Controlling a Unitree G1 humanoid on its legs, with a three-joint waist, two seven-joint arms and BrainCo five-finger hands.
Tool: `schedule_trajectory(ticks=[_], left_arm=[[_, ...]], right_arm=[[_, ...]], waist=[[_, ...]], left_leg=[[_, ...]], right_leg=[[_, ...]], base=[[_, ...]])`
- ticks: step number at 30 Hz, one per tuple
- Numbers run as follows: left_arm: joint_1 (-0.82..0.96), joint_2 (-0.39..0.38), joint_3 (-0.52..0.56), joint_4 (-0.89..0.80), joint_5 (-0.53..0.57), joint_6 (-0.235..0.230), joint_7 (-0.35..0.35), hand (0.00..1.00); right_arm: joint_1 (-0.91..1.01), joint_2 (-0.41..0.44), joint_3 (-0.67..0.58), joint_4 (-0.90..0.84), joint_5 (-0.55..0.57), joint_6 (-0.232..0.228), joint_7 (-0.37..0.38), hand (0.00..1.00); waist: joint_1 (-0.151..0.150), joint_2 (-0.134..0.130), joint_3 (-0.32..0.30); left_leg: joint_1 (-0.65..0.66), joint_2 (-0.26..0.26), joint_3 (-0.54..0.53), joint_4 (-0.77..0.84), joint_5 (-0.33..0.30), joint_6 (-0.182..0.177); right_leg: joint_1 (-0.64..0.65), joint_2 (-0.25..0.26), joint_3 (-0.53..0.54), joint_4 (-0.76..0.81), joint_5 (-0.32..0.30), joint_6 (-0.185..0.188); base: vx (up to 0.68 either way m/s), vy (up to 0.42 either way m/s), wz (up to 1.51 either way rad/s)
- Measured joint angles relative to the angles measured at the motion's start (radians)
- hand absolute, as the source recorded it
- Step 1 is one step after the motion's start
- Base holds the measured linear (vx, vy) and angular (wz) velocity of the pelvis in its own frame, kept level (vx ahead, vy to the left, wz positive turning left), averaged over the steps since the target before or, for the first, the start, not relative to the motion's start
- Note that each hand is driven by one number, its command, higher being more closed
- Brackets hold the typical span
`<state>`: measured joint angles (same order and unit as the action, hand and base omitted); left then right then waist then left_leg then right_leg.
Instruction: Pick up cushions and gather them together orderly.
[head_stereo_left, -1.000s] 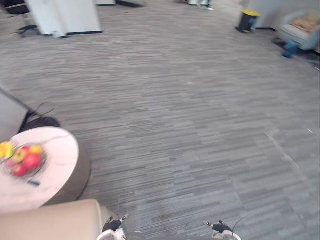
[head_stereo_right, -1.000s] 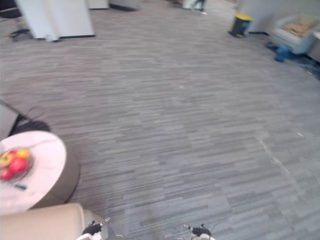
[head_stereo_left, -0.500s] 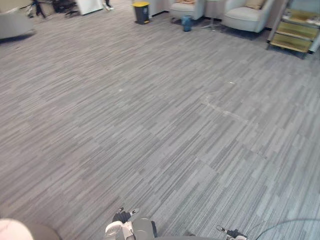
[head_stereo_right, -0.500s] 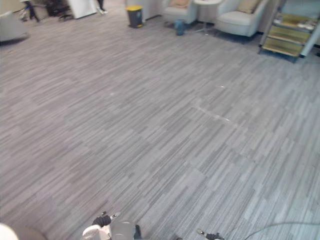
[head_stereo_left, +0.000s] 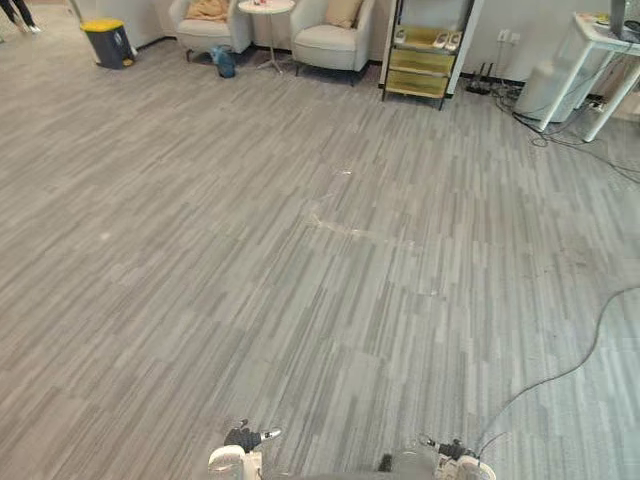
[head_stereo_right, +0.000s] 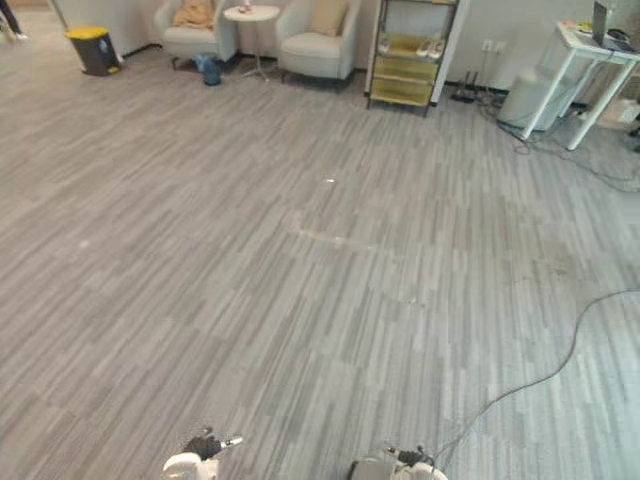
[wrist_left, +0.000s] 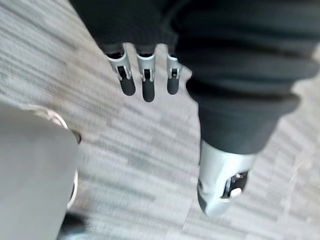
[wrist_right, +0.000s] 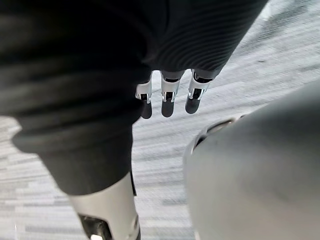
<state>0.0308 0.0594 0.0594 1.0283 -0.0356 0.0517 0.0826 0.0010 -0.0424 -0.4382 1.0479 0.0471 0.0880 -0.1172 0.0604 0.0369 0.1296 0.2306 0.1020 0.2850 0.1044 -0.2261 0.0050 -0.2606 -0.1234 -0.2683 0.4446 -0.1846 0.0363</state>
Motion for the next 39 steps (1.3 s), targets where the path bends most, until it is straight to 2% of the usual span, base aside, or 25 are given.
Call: schedule_trajectory(ticks=[2,3,6,8,9,11,12,15,17,18,19,21,23,25,26,28,29,31,33,34,35,36,37,38,39], left_arm=[[0.003,0.012,-0.001,0.004,0.005,0.0,0.001,0.0],[-0.008,-0.001,0.006,0.012,0.005,0.0,0.003,0.0],[-0.002,-0.045,0.079,0.023,0.011,-0.001,0.002,0.0],[-0.003,-0.063,0.105,-0.003,0.013,0.002,-0.002,0.0],[-0.004,-0.064,0.112,-0.024,0.014,0.001,-0.003,0.0],[-0.001,-0.06,0.117,-0.054,0.013,-0.001,-0.002,0.0],[0.0,-0.057,0.117,-0.063,0.013,-0.001,-0.002,0.0],[0.001,-0.052,0.098,-0.079,0.013,-0.006,-0.002,0.0],[0.002,-0.055,0.1,-0.083,0.013,-0.006,0.0,0.0],[0.001,-0.056,0.1,-0.086,0.014,-0.006,0.0,0.0],[-0.001,-0.054,0.098,-0.085,0.015,-0.006,0.0,0.0],[-0.015,-0.032,0.097,-0.078,0.017,-0.001,0.0,0.0],[-0.013,-0.032,0.101,-0.078,0.013,0.001,0.001,0.0],[0.003,-0.033,0.07,-0.075,0.013,0.001,-0.001,0.0],[-0.002,-0.028,0.033,-0.071,0.013,0.004,-0.003,0.0],[-0.012,-0.012,0.029,-0.05,0.012,0.005,-0.003,0.0],[-0.015,-0.012,0.024,-0.038,0.012,0.004,-0.002,0.0],[-0.011,-0.002,0.004,-0.021,0.013,0.004,-0.002,0.0],[-0.016,-0.002,-0.002,-0.009,0.014,0.004,-0.002,0.0],[-0.018,-0.002,-0.002,-0.006,0.014,0.004,-0.002,0.0],[-0.017,0.001,0.001,-0.005,0.015,0.003,-0.003,0.0],[-0.016,0.012,0.008,-0.004,0.016,0.001,-0.003,0.0],[-0.014,0.004,0.023,0.002,0.016,0.002,-0.002,0.0],[0.009,-0.026,0.06,-0.002,0.011,-0.001,-0.001,0.0],[0.011,-0.035,0.07,-0.006,0.013,-0.002,-0.001,0.0]], right_arm=[[0.003,0.001,0.0,0.001,0.013,0.0,0.0,0.0],[0.006,-0.015,-0.014,0.007,0.027,-0.002,0.0,0.0],[-0.002,-0.036,-0.047,0.028,0.036,-0.002,0.0,0.0],[0.001,-0.035,-0.046,0.022,0.039,0.0,-0.003,0.0],[0.007,-0.036,-0.042,0.013,0.043,0.0,-0.01,0.0],[0.026,-0.029,-0.02,-0.003,0.045,0.002,-0.013,0.0],[0.026,-0.026,-0.023,-0.001,0.052,0.003,-0.013,0.0],[0.002,-0.015,-0.031,-0.004,0.074,0.003,-0.014,0.0],[0.001,-0.006,-0.03,-0.01,0.074,0.002,-0.014,0.0],[0.004,-0.002,-0.027,-0.009,0.073,0.004,-0.014,0.0],[0.012,0.01,-0.015,-0.008,0.072,0.004,-0.014,0.0],[0.016,0.037,-0.01,-0.009,0.071,0.006,-0.012,0.0],[0.016,0.046,-0.008,-0.011,0.066,0.006,-0.008,0.0],[0.018,0.041,-0.007,-0.011,0.051,0.003,-0.007,0.0],[0.016,0.034,-0.005,-0.019,0.038,-0.003,-0.002,0.0],[0.021,0.031,0.014,-0.022,0.033,0.0,-0.002,0.0],[0.031,0.023,0.014,-0.032,0.034,-0.002,-0.001,0.0],[0.029,0.021,0.013,-0.033,0.034,-0.005,0.002,0.0],[0.015,0.02,0.002,-0.032,0.034,-0.011,0.005,0.0],[0.015,0.02,-0.003,-0.031,0.034,-0.011,0.005,0.0],[0.018,0.022,-0.018,-0.022,0.035,-0.009,0.006,0.0],[0.019,0.023,-0.031,-0.005,0.035,-0.008,0.006,0.0],[0.021,0.014,-0.039,-0.003,0.037,-0.007,0.006,0.0],[0.019,-0.007,-0.043,-0.004,0.034,-0.007,0.006,0.0],[0.018,-0.009,-0.043,-0.004,0.034,-0.007,0.005,0.0]], waist=[[-0.012,-0.032,0.012],[-0.014,-0.007,0.026],[-0.01,0.046,0.016],[-0.022,0.049,0.029],[-0.016,0.053,0.041],[-0.006,0.039,0.055],[-0.004,0.031,0.055],[0.006,0.022,0.052],[0.012,0.023,0.051],[0.021,0.02,0.049],[0.038,0.0,0.035],[0.031,-0.038,0.014],[0.059,-0.046,0.009],[0.051,-0.031,-0.005],[0.04,-0.024,0.007],[0.027,-0.041,0.015],[0.019,-0.033,0.019],[0.001,-0.033,0.02],[-0.023,-0.032,0.021],[-0.025,-0.033,0.021],[-0.027,-0.048,0.024],[-0.027,-0.067,0.035],[-0.033,-0.055,0.04],[-0.026,-0.012,0.034],[-0.026,-0.005,0.033]], left_leg=[[0.027,-0.02,-0.036,-0.003,-0.007,-0.012],[0.062,-0.001,-0.074,0.0,-0.026,-0.043],[0.004,0.059,-0.138,0.219,-0.022,-0.055],[-0.169,0.11,-0.189,0.59,0.055,-0.131],[-0.242,0.141,-0.181,0.76,0.056,-0.126],[-0.333,0.144,-0.136,0.856,0.019,-0.107],[-0.353,0.136,-0.121,0.835,0.004,-0.097],[-0.427,0.055,-0.02,0.455,-0.012,-0.068],[-0.443,-0.015,-0.046,0.131,0.104,-0.06],[-0.445,-0.024,-0.053,0.106,0.157,-0.057],[-0.436,-0.048,-0.047,0.094,0.234,-0.017],[-0.434,-0.071,-0.016,0.141,0.195,0.014],[-0.399,-0.052,0.033,0.216,0.16,0.036],[-0.298,-0.054,0.029,0.165,0.108,0.03],[-0.195,-0.069,0.007,0.101,0.036,0.013],[-0.11,-0.095,0.008,0.064,0.034,0.011],[-0.034,-0.092,0.009,0.016,0.034,0.011],[0.017,-0.084,0.001,-0.009,0.034,0.011],[0.045,-0.07,-0.055,-0.032,0.017,0.007],[0.049,-0.068,-0.067,-0.033,0.009,0.003],[0.061,-0.075,-0.11,-0.035,-0.013,-0.019],[0.094,-0.087,-0.146,-0.037,-0.034,-0.035],[0.117,-0.074,-0.166,-0.037,-0.051,-0.038],[0.124,-0.041,-0.175,0.009,-0.054,-0.043],[0.107,-0.03,-0.182,0.056,-0.054,-0.043]], right_leg=[[-0.012,0.006,0.062,-0.175,0.141,0.003],[0.0,0.03,0.072,-0.135,0.191,-0.03],[0.021,0.089,0.082,-0.098,0.081,-0.051],[0.083,0.115,0.077,-0.132,0.05,-0.065],[0.139,0.131,0.079,-0.161,0.037,-0.083],[0.246,0.134,0.082,-0.213,0.019,-0.092],[0.269,0.128,0.082,-0.232,0.021,-0.095],[0.358,0.102,0.101,-0.313,0.01,-0.064],[0.414,0.085,0.12,-0.353,-0.019,-0.03],[0.427,0.08,0.131,-0.361,-0.026,-0.018],[0.457,0.062,0.162,-0.377,-0.04,0.004],[0.469,0.018,0.182,-0.382,-0.024,0.031],[0.434,0.015,0.251,-0.233,0.026,0.069],[0.312,0.01,0.252,0.094,0.074,0.147],[0.182,-0.021,0.233,0.396,0.092,0.175],[0.107,-0.09,0.155,0.515,0.031,0.105],[0.079,-0.12,0.054,0.486,-0.018,0.077],[0.045,-0.116,-0.021,0.345,-0.036,0.053],[-0.011,-0.033,0.025,0.033,0.029,0.037],[-0.014,-0.015,0.045,-0.039,0.059,0.036],[0.001,0.01,0.089,-0.217,0.169,0.039],[0.018,0.013,0.111,-0.269,0.251,0.006],[0.022,0.024,0.115,-0.228,0.283,-0.024],[0.017,0.041,0.092,-0.152,0.198,-0.036],[0.02,0.042,0.085,-0.138,0.179,-0.039]], base=[[0.39,-0.282,0.26],[0.4,-0.291,0.04],[0.38,-0.305,-0.35],[0.36,-0.245,-0.04],[0.37,-0.177,0.02],[0.34,-0.111,0.03],[0.42,-0.107,-0.08],[0.38,-0.012,-0.21],[0.47,0.112,-0.26],[0.52,0.17,-0.45],[0.62,0.171,-0.38],[0.63,0.16,-0.28],[0.48,0.175,-0.63],[0.47,0.187,-0.45],[0.37,0.126,-0.1],[0.43,0.099,0.09],[0.45,0.068,0.18],[0.4,-0.001,0.25],[0.4,-0.098,0.59],[0.36,-0.152,0.85],[0.57,-0.296,0.87],[0.48,-0.26,0.93],[0.57,-0.295,0.55],[0.36,-0.178,0.28],[0.53,-0.309,0.26]])
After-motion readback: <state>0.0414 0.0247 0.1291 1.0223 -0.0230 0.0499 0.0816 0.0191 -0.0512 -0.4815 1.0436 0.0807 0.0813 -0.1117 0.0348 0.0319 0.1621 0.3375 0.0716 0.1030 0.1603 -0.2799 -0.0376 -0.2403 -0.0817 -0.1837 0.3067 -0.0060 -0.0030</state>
